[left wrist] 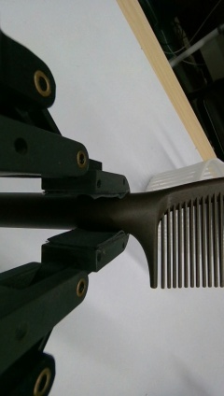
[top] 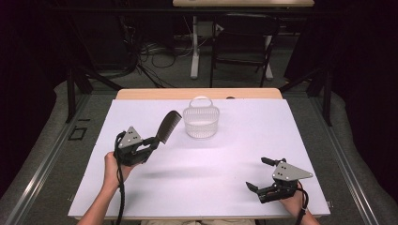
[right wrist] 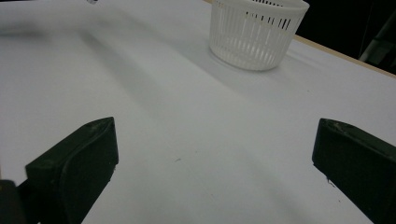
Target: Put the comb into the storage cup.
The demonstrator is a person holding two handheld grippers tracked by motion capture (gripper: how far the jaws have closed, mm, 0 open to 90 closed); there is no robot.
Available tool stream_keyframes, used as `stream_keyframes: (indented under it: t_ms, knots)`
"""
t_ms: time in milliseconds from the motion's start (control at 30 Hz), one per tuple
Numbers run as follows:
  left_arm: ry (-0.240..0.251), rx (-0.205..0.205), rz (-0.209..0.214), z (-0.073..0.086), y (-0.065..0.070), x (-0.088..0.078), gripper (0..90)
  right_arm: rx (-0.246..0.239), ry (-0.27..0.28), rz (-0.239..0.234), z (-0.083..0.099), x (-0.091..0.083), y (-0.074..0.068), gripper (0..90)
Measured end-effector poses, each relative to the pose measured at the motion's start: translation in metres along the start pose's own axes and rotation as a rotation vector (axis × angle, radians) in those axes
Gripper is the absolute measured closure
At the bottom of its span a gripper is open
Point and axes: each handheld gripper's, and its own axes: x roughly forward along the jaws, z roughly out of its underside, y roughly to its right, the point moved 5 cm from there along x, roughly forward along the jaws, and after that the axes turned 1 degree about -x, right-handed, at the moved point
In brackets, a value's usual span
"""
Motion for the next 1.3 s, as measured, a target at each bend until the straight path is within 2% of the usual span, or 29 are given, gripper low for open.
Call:
stream_keyframes:
  t_ms: [300, 500, 833, 1100, 1300]
  knots:
    - [0.034, -0.016, -0.018, -0.001, -0.002, 0.001, 72.8, 0.004, -0.005, -0.001, 0.000, 0.001, 0.000, 0.2]
    - [0.055, -0.004, -0.033, -0.005, 0.003, 0.003, 72.8, 0.000, 0.002, -0.002, 0.000, 0.000, -0.001, 0.2]
    - [0.102, -0.019, -0.034, -0.011, 0.004, 0.006, 72.9, -0.003, -0.017, 0.007, 0.001, 0.003, 0.000, 0.3]
    - [0.137, -0.053, -0.029, -0.019, 0.003, 0.012, 72.8, -0.006, -0.013, 0.001, 0.001, 0.002, -0.001, 0.3]
    - [0.142, -0.059, -0.022, -0.023, 0.002, 0.017, 72.8, 0.002, -0.022, 0.007, 0.001, 0.004, 0.001, 0.3]
